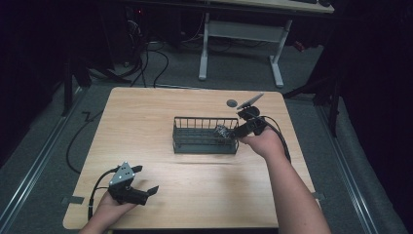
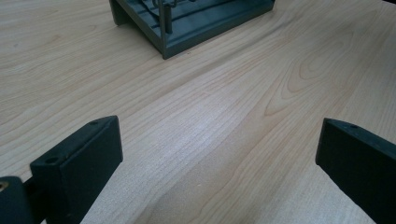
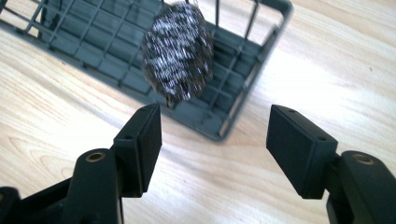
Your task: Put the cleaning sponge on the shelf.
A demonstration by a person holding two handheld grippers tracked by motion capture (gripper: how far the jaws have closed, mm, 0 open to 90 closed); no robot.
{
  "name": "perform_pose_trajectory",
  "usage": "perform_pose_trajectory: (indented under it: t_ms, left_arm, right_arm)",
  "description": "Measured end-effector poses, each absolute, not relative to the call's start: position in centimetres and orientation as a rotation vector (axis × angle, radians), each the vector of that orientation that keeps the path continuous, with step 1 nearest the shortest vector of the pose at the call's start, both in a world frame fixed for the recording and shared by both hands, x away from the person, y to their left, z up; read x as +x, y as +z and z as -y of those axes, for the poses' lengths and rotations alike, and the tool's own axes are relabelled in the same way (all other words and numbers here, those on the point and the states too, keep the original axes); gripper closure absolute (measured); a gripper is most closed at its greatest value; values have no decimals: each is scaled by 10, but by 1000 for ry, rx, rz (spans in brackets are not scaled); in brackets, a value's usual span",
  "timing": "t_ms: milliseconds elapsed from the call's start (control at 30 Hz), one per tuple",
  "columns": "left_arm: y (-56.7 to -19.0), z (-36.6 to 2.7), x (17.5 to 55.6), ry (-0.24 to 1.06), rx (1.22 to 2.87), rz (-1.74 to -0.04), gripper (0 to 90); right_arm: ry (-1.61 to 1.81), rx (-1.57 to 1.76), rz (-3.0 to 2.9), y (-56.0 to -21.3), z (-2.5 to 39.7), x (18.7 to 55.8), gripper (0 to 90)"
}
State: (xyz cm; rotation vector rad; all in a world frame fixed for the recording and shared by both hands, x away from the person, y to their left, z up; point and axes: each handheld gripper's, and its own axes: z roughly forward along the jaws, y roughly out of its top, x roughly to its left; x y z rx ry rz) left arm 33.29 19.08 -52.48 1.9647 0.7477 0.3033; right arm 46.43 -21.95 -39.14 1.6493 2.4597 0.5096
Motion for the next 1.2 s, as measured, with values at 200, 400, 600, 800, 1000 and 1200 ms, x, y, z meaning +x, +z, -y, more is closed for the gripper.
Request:
perform_pose_trajectory:
  t_ms: [200,400,600,800,1000,1200]
  left_arm:
    - [-526,-190,333,303,1979,-749,12]
    - [-525,-190,333,314,1981,-757,12]
    - [-524,-190,332,323,1978,-756,12]
    - [-526,-190,332,323,1983,-763,12]
    - [-527,-189,333,320,1993,-766,12]
    - [-527,-186,333,325,1998,-751,12]
  right_arm:
    - [585,1634,-2441,-398,234,441,358]
    - [633,1564,-2413,-411,245,410,359]
    - [727,1517,-2346,-422,249,388,361]
    - [916,1478,-2241,-451,257,357,360]
    - [1052,1436,-2128,-490,274,319,370]
    - [1101,1389,-2039,-514,281,287,354]
